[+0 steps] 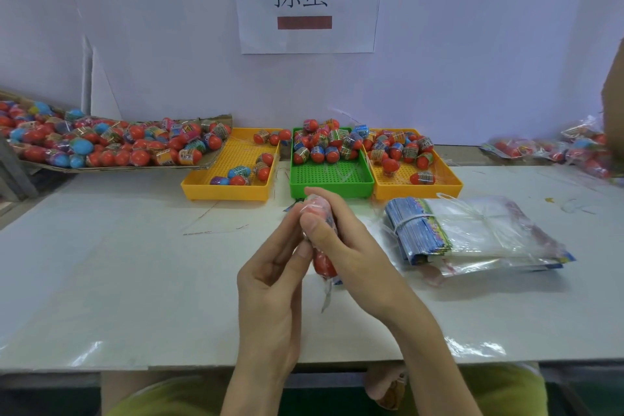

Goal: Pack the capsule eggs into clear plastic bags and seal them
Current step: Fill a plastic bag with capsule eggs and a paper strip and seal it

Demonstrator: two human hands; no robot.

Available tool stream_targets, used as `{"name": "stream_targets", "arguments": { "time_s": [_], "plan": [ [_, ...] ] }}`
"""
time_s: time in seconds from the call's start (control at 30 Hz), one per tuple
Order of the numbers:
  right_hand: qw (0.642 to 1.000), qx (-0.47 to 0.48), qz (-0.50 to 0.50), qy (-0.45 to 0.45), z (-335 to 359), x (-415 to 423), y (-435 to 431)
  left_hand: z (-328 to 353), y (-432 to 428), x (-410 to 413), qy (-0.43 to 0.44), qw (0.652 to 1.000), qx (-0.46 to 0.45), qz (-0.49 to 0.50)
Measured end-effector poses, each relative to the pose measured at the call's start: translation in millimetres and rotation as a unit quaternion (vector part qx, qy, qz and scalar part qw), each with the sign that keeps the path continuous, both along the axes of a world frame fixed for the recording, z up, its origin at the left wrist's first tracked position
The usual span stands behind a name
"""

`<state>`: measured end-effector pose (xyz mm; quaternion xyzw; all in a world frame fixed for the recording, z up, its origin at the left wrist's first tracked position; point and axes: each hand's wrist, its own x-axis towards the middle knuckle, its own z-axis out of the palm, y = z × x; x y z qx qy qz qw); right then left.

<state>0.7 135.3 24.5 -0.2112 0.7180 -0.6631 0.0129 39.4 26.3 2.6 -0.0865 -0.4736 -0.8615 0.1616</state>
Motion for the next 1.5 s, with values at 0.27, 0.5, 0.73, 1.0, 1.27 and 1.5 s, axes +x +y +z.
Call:
{"name": "stream_targets", "arguments": {
  "time_s": [0.27, 0.5, 0.73, 1.0, 1.27, 1.5],
  "plan": [
    [1.0, -0.024, -0.002, 0.01, -2, 1, -2, 1, 3, 1, 0.026, 0.994, -0.094, 0.051],
    [0.998, -0.042, -0.035, 0.031, 0, 2, -4, -6, 1, -1, 0.031, 0.993, -0.114, 0.024],
    [0.998, -0.024, -0.052, -0.008, -5, 0, -1, -7, 8, 0, 0.014, 0.987, -0.154, 0.041],
    [0.993, -0.057, -0.102, -0.012, 1, -6, 14, -8, 4, -8, -0.117, 0.987, -0.059, 0.09],
    [0.993, -0.095, -0.062, -0.045, 4, 0, 12, -1, 5, -6, -0.11, 0.987, -0.067, 0.098],
    [0.989, -0.136, -0.038, -0.036, 4, -1, 11, 2, 1, -4, -0.113, 0.993, 0.032, 0.023]
  ]
}}
